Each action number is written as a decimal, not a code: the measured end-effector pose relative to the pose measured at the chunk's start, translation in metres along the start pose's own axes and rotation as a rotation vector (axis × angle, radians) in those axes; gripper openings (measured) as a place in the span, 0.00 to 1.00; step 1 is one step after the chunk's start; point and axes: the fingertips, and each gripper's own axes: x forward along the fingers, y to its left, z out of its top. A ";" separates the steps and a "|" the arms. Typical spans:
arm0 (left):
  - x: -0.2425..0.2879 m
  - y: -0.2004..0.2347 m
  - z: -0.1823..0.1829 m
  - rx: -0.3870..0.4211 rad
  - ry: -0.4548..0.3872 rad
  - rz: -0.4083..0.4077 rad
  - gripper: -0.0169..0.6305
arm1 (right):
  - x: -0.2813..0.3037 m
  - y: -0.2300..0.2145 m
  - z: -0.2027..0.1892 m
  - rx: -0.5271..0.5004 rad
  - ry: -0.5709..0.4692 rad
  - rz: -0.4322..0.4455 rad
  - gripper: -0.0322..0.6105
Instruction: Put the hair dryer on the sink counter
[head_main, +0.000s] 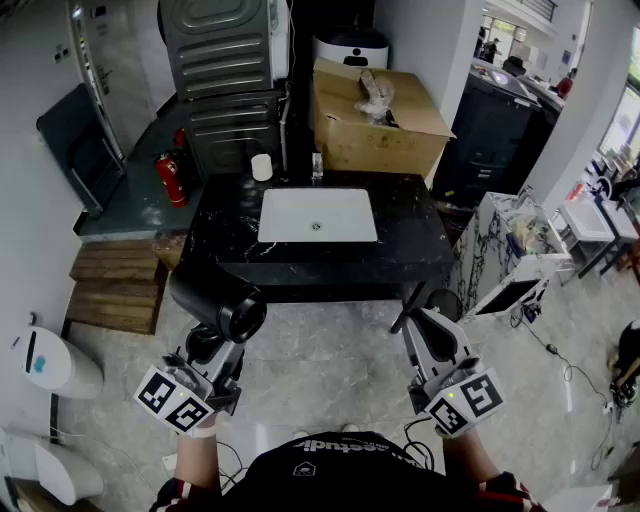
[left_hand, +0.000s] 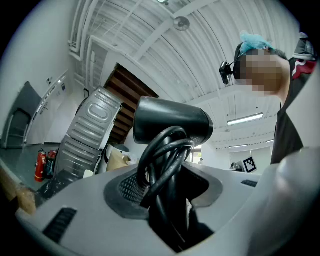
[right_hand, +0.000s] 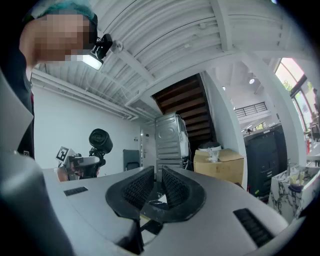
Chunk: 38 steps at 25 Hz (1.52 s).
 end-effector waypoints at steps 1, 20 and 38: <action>0.000 0.000 0.000 0.000 -0.002 0.000 0.33 | 0.000 0.000 0.000 0.001 0.001 0.000 0.15; 0.012 -0.011 -0.001 -0.001 -0.008 -0.005 0.33 | -0.014 -0.022 0.000 0.036 -0.016 -0.021 0.15; 0.057 -0.054 -0.026 -0.022 -0.002 0.041 0.33 | -0.051 -0.094 -0.019 0.068 0.016 0.000 0.15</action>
